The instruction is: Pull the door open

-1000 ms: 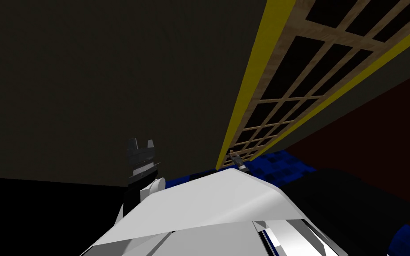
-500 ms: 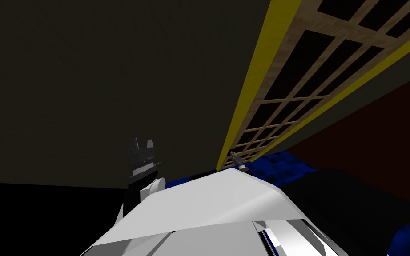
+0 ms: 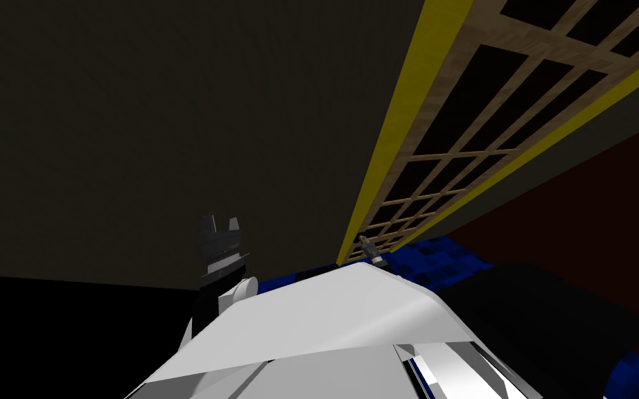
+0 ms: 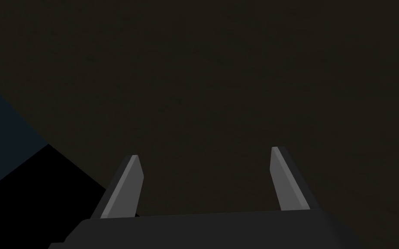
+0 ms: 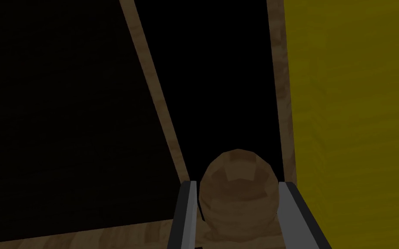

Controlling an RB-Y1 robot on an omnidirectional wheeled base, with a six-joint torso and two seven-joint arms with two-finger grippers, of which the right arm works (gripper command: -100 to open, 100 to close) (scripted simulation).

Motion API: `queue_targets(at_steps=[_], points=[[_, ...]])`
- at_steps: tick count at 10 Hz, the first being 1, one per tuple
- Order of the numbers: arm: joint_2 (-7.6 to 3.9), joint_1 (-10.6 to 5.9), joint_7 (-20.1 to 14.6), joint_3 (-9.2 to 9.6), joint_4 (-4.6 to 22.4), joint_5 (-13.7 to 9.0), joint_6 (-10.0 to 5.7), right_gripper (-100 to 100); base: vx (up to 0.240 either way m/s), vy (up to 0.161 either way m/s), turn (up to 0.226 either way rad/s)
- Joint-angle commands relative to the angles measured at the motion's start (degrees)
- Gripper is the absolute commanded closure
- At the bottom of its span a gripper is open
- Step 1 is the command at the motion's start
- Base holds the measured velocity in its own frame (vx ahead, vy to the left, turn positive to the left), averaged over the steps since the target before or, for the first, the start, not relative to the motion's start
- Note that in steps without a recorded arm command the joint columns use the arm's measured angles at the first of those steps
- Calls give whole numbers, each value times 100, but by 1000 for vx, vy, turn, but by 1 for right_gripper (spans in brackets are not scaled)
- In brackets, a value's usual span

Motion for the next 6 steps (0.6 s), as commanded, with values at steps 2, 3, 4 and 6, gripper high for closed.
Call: queue_targets(at_steps=[2,3,4,6], points=[[13,-44,-328,61,36,-109,26,100,-77,-22,61],[13,-59,-416,75,46,-141,34,100,-64,-11,29],[13,-74,-504,89,55,-174,42,100,-64,-15,33],[13,-114,-745,127,81,-260,63,100,-59,-20,48]])
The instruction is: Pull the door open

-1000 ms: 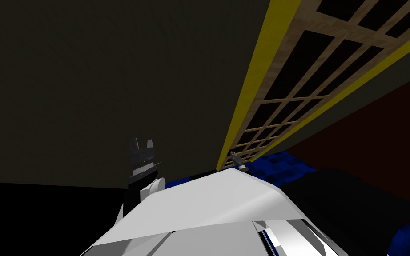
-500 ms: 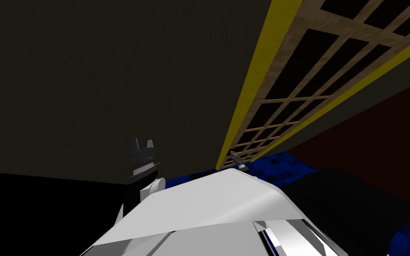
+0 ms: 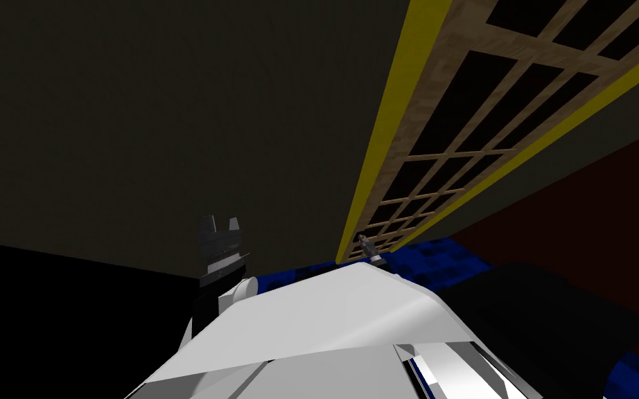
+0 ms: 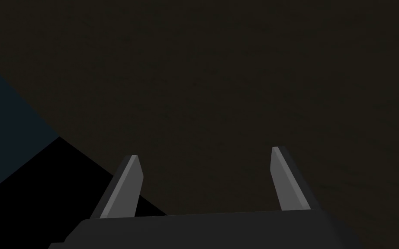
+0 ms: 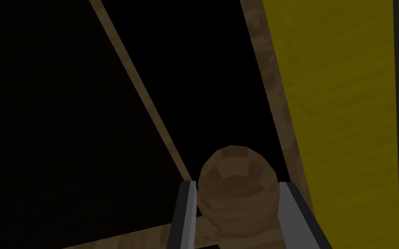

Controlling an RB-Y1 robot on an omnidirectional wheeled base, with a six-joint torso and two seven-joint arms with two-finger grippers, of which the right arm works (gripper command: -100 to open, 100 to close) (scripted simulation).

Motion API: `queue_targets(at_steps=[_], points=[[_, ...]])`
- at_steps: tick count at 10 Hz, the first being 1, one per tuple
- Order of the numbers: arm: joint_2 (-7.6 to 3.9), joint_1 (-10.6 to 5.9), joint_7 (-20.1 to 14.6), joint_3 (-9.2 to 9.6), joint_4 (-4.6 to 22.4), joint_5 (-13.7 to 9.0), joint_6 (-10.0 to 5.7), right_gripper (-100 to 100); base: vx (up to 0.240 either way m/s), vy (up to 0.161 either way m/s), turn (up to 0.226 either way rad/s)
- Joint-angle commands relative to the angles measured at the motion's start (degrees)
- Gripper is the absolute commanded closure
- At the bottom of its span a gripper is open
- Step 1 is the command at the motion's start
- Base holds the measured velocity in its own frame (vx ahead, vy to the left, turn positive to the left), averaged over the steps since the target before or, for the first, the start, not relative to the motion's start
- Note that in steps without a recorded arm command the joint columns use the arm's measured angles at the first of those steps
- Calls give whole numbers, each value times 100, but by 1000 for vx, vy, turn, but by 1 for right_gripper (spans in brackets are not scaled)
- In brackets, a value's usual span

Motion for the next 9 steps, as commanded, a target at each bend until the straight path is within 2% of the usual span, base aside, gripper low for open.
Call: queue_targets(at_steps=[1,9], points=[[14,-30,-226,42,32,-72,10,100,-50,-15,56],[16,-229,-1436,230,161,-504,116,100,-61,-22,60]])
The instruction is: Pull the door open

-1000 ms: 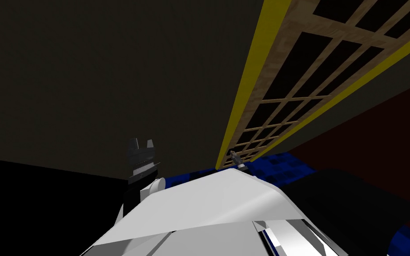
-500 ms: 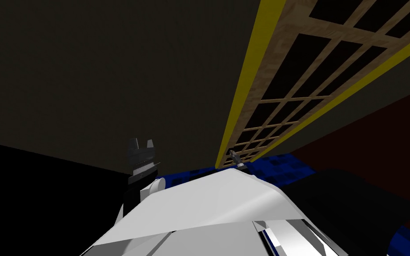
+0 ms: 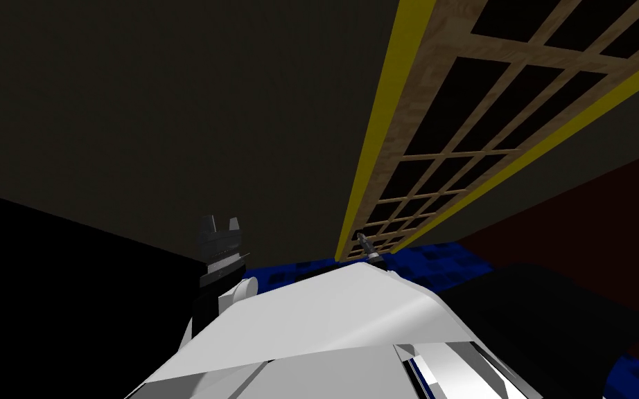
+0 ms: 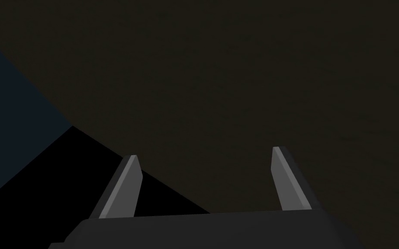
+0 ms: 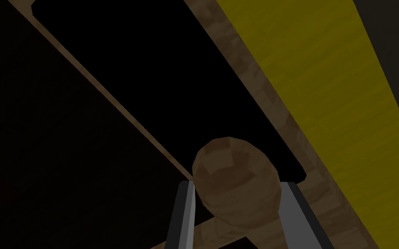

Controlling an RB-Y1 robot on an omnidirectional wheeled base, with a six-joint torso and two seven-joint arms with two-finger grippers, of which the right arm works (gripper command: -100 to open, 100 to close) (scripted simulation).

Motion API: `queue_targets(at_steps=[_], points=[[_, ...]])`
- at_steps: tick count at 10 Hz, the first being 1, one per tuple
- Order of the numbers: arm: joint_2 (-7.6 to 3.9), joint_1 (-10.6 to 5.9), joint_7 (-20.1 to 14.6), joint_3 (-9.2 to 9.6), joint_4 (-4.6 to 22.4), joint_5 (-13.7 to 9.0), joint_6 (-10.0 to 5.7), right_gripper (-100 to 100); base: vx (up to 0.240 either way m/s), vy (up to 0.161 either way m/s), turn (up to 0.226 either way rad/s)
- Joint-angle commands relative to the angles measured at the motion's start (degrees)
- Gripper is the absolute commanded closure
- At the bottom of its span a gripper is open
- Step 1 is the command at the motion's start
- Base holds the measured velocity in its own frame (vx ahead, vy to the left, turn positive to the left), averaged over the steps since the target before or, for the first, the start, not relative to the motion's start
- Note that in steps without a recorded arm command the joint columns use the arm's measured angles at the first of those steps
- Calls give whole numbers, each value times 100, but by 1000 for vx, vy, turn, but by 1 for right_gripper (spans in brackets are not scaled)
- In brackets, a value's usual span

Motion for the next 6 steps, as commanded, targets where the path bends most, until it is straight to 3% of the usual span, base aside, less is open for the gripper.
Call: queue_targets(at_steps=[1,6], points=[[23,-42,-286,66,61,-94,11,100,-60,-27,69],[24,-136,-957,155,122,-297,61,100,-41,-18,46]])
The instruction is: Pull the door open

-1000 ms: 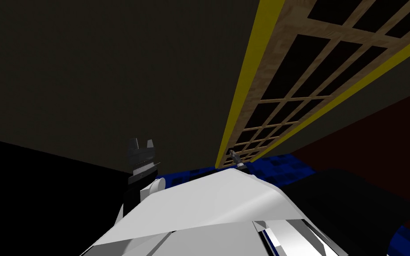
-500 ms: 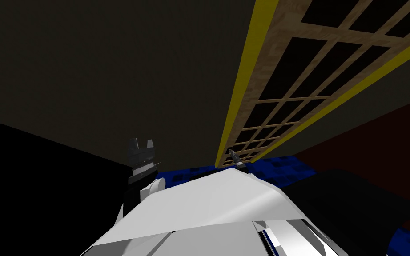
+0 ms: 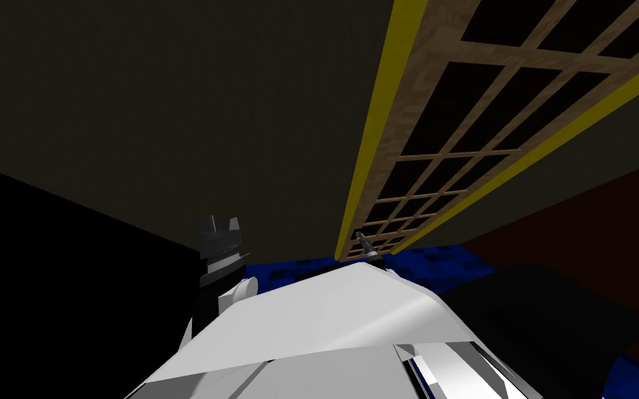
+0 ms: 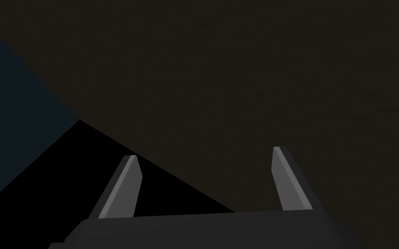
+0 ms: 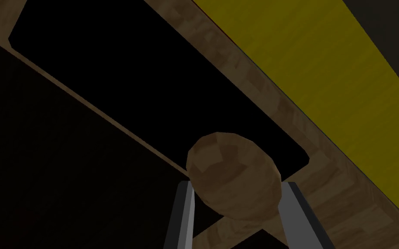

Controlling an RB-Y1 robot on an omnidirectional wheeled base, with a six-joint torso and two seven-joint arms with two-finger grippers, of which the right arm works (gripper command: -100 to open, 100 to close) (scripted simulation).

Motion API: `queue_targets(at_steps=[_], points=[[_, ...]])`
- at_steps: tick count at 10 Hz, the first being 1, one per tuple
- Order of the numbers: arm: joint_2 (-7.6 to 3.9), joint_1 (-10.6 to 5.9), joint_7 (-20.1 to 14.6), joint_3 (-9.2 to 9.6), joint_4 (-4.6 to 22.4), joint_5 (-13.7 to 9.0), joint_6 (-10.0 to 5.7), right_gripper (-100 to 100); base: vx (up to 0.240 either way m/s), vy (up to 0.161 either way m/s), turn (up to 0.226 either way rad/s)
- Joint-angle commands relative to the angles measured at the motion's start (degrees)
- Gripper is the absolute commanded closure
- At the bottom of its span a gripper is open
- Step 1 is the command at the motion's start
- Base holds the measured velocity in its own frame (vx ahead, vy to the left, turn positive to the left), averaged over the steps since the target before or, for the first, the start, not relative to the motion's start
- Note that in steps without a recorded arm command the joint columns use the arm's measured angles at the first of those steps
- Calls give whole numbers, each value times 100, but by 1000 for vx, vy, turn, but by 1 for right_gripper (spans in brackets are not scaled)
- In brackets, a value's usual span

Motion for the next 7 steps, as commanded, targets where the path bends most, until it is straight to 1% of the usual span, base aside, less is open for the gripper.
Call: queue_targets(at_steps=[1,2,4,5,6,7], points=[[31,-10,-286,79,4,-87,38,100,-50,-32,65],[31,-10,-355,79,4,-87,38,100,-38,-17,39],[32,-77,-712,142,47,-231,73,100,-46,-14,64],[32,-77,-791,142,47,-231,73,100,-38,-18,35],[33,-111,-995,174,69,-306,92,100,-39,-14,53],[33,-111,-1019,174,69,-306,92,100,-31,-12,30]])
